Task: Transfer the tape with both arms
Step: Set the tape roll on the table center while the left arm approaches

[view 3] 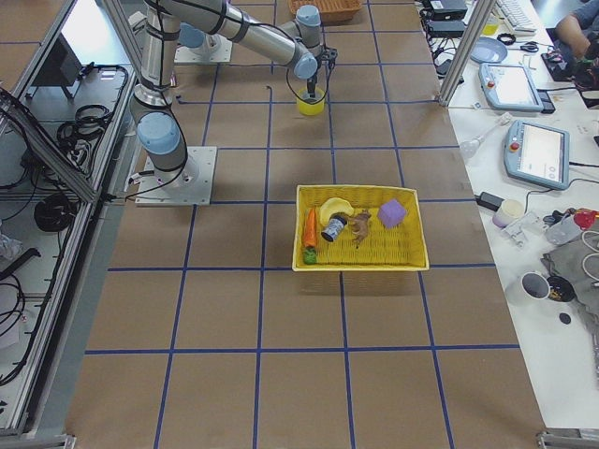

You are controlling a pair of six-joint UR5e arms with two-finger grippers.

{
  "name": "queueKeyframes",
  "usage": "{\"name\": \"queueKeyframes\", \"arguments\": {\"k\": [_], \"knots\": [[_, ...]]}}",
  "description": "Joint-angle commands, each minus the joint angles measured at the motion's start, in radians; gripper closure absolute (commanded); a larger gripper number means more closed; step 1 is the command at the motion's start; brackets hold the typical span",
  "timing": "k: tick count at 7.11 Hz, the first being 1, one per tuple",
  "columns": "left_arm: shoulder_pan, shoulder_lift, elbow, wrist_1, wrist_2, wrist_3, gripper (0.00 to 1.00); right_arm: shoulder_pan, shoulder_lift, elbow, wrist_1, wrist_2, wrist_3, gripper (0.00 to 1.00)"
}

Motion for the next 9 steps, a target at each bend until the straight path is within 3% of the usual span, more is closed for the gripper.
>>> {"name": "queueKeyframes", "arguments": {"k": [1,3,4,5,7,9], "knots": [[0.003,0.003,0.001,-0.002,-0.004,0.003,0.00,-0.137,-0.050,-0.067,0.168,-0.027,-0.205,0.00],[-0.007,-0.033,-0.004,-0.002,-0.010,-0.056,0.00,-0.300,-0.111,-0.075,0.231,-0.027,-0.351,0.00],[-0.027,-0.079,-0.011,0.016,-0.106,-0.128,0.00,-0.377,-0.175,-0.080,0.294,-0.018,-0.461,0.00],[-0.112,-0.155,-0.043,0.175,-0.160,-0.151,0.00,-0.429,-0.249,-0.078,0.366,-0.019,-0.558,0.00],[-0.187,-0.303,-0.154,0.384,-0.072,-0.257,0.00,-0.443,-0.373,-0.081,0.438,-0.022,-0.608,0.00],[-0.329,-0.409,-0.160,0.472,-0.058,-0.425,0.00,-0.439,-0.433,-0.165,0.550,-0.018,-0.608,0.00]]}}
